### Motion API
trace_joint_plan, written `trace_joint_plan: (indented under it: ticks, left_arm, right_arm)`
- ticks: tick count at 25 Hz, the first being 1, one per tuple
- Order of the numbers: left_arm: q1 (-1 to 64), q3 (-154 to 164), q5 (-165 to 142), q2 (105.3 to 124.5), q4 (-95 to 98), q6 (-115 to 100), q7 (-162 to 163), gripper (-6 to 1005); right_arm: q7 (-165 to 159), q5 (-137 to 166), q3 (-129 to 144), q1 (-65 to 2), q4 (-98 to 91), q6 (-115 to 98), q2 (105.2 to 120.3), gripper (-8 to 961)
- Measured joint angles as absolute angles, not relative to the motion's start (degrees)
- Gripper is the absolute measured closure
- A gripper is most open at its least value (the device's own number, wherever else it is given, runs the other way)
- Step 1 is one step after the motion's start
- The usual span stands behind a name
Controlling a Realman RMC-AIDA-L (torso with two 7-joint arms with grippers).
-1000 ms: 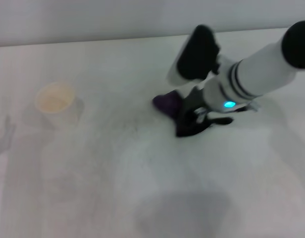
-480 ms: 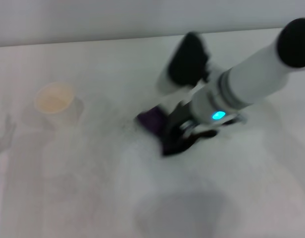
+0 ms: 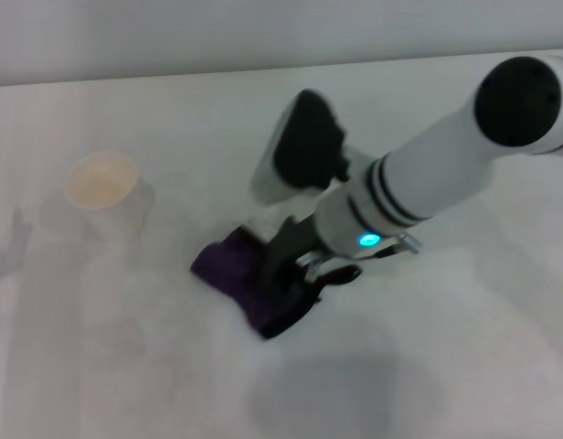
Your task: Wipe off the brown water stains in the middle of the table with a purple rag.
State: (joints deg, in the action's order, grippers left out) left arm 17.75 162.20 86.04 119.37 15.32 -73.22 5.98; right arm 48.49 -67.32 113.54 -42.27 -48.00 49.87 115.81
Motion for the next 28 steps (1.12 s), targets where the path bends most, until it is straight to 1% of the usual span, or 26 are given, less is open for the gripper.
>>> trace_joint_plan:
  ticks: [6,7,15,22,28]
  left_arm:
    - [17.9,162.3,86.0,119.36,15.3,-73.2,6.0,111]
    - [17.9,162.4,86.0,119.35,15.3,-73.2,6.0,111]
    - [18.0,162.5,86.0,119.35,15.4,-74.1,6.0,111]
    - [18.0,162.5,86.0,119.36,15.4,-74.8,6.0,111]
    - [18.0,162.3,86.0,119.36,15.0,-75.3,6.0,111]
  right_arm:
    - [48.9,-63.2,104.0,-41.6,-42.6,49.2,115.34,875]
    - [49.0,-58.3,98.3,-40.0,-42.9,50.3,115.21,875]
    - [50.6,-47.8,88.2,-35.1,-49.3,57.2,114.95,872]
    - [53.4,-47.8,84.9,-30.7,-56.1,52.6,115.19,867]
    - [56.6,-55.9,80.8,-29.5,-57.8,50.4,115.1,541]
